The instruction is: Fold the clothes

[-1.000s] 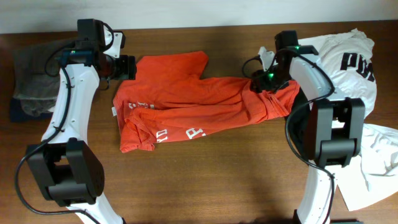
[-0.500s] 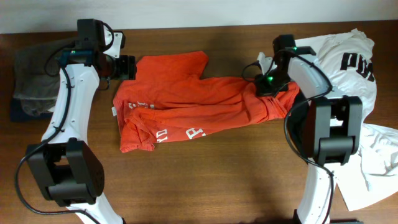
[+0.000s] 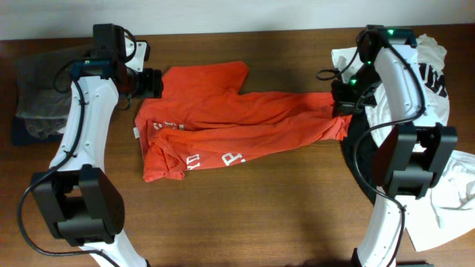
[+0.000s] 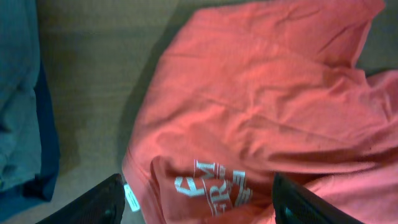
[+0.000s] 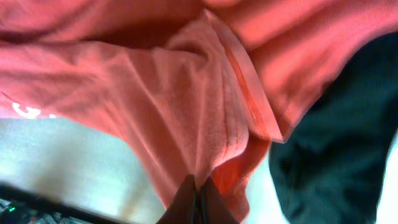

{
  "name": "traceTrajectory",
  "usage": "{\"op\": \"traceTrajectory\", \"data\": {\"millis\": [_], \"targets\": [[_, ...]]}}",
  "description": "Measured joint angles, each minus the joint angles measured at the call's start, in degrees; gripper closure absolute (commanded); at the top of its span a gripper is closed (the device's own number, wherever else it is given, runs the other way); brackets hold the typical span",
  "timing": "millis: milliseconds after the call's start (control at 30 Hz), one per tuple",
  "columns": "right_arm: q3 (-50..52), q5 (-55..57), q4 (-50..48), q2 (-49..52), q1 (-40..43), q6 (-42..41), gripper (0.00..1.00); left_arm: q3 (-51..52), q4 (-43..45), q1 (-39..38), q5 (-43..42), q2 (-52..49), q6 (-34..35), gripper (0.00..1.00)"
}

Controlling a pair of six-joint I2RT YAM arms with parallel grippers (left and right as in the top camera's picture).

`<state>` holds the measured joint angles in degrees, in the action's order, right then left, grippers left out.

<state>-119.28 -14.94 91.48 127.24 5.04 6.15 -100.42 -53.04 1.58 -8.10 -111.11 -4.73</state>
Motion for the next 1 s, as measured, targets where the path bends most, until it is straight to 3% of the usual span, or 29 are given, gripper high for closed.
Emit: {"op": "traceTrajectory", "data": {"millis": [267,767,1000], "targets": [[-0.2,1.3,5.4,-2.1,4.7,-2.0,0.96,0.0,-3.9,0.0,0.0,0.0,0.0,0.25],[3.9,6.1,4.8,-16.2,6.6,-3.4,0.96,0.0,-27.3,-0.4,-0.3,0.0,-0.9,0.35],[6.6,6.6,2.2,-15.9,6.6,-3.4,0.96,0.0,-31.8,-6.6,-4.5,0.0,-3.7,0.39]]}}
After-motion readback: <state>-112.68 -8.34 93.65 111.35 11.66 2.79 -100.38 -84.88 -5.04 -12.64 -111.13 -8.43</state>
